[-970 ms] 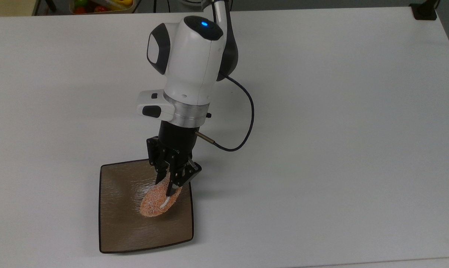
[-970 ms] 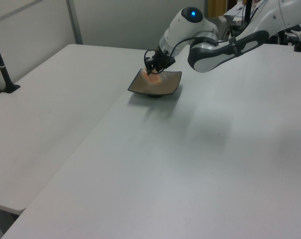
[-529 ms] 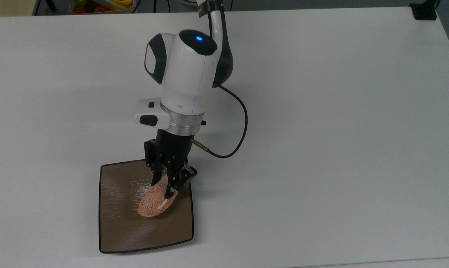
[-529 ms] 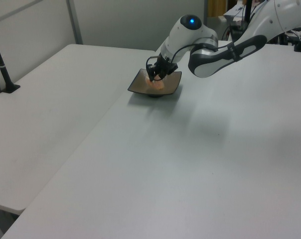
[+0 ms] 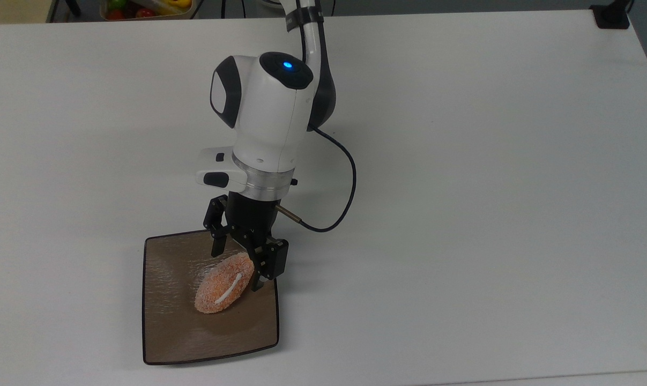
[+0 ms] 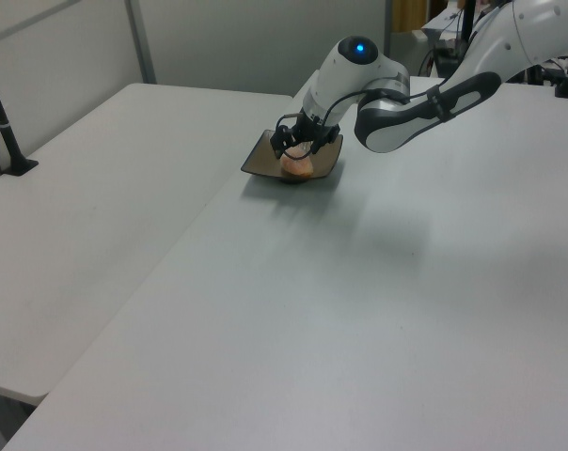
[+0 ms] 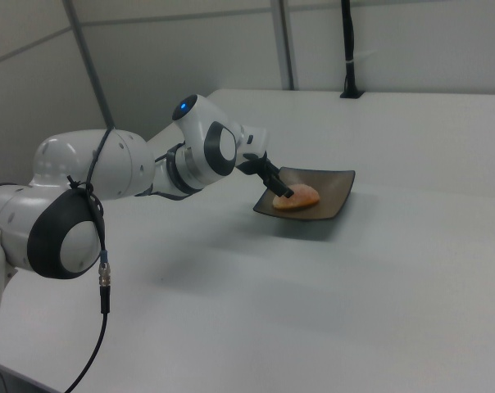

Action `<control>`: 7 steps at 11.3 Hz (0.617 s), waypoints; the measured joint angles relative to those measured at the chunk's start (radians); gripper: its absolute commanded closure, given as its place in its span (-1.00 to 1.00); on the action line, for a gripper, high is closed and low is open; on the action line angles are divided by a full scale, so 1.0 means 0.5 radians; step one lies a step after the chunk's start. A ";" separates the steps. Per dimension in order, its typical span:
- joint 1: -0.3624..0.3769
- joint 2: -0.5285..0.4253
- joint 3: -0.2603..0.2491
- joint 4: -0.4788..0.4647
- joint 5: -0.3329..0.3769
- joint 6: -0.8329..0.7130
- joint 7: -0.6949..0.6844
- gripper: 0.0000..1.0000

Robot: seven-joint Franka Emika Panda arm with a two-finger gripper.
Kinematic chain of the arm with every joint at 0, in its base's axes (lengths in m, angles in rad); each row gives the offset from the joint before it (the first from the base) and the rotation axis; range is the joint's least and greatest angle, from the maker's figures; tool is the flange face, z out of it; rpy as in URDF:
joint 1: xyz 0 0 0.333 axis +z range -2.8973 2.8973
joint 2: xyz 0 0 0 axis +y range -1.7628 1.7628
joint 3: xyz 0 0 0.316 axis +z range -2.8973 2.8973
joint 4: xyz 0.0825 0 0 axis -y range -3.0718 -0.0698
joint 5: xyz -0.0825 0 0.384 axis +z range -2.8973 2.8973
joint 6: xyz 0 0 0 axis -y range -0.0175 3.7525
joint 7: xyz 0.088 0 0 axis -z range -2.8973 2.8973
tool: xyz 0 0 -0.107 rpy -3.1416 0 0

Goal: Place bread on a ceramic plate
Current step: 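Lower the bread onto the plate and open the gripper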

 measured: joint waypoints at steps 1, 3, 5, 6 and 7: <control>0.000 -0.002 0.000 0.006 0.000 0.000 0.000 -1.00; -0.001 -0.026 0.000 0.022 0.000 0.000 -0.014 -1.00; -0.013 -0.099 0.004 0.027 0.083 -0.071 -0.153 -1.00; -0.022 -0.144 0.025 0.026 0.191 -0.197 -0.323 -1.00; -0.029 -0.193 0.051 0.026 0.329 -0.352 -0.523 -1.00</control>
